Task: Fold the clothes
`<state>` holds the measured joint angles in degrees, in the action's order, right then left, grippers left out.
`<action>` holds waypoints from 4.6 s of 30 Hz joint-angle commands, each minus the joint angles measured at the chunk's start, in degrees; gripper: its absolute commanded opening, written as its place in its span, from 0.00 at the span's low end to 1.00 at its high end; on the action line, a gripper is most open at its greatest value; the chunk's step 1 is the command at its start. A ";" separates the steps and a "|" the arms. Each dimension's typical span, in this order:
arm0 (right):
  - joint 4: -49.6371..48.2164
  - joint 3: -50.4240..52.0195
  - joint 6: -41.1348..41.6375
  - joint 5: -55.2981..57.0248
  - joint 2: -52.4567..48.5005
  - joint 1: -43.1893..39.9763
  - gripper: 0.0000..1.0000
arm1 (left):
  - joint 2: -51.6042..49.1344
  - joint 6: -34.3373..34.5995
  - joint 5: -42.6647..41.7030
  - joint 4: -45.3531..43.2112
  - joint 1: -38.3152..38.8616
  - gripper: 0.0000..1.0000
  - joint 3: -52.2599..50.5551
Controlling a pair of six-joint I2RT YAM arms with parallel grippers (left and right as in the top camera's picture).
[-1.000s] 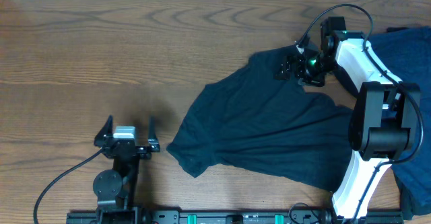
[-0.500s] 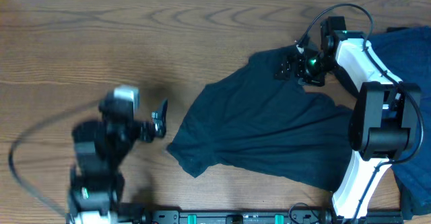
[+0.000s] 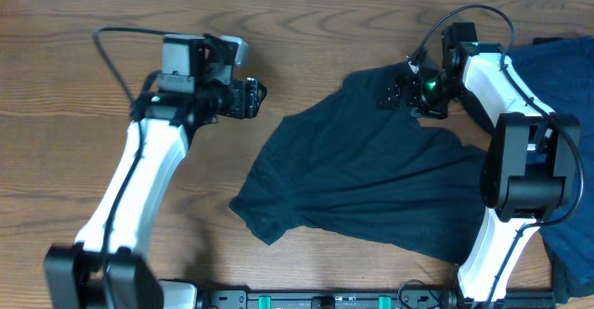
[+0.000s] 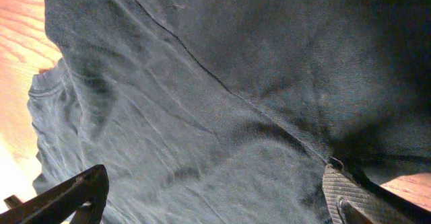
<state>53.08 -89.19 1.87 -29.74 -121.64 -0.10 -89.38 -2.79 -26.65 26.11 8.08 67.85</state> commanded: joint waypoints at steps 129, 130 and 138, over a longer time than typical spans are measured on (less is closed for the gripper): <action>-44.19 11.37 11.32 30.10 -0.98 1.03 0.04 | 3.34 15.98 11.26 17.68 -3.65 0.33 -4.74; -42.62 9.79 11.32 29.51 -0.02 0.90 0.05 | 3.34 15.41 11.28 17.64 -3.65 0.33 -4.74; -23.91 -0.31 11.34 24.44 13.35 0.92 0.23 | 3.34 15.32 11.26 17.99 -3.65 0.33 -4.74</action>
<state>25.32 -85.54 14.02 -2.44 -117.03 0.56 -85.73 13.56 -16.14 43.68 4.36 63.29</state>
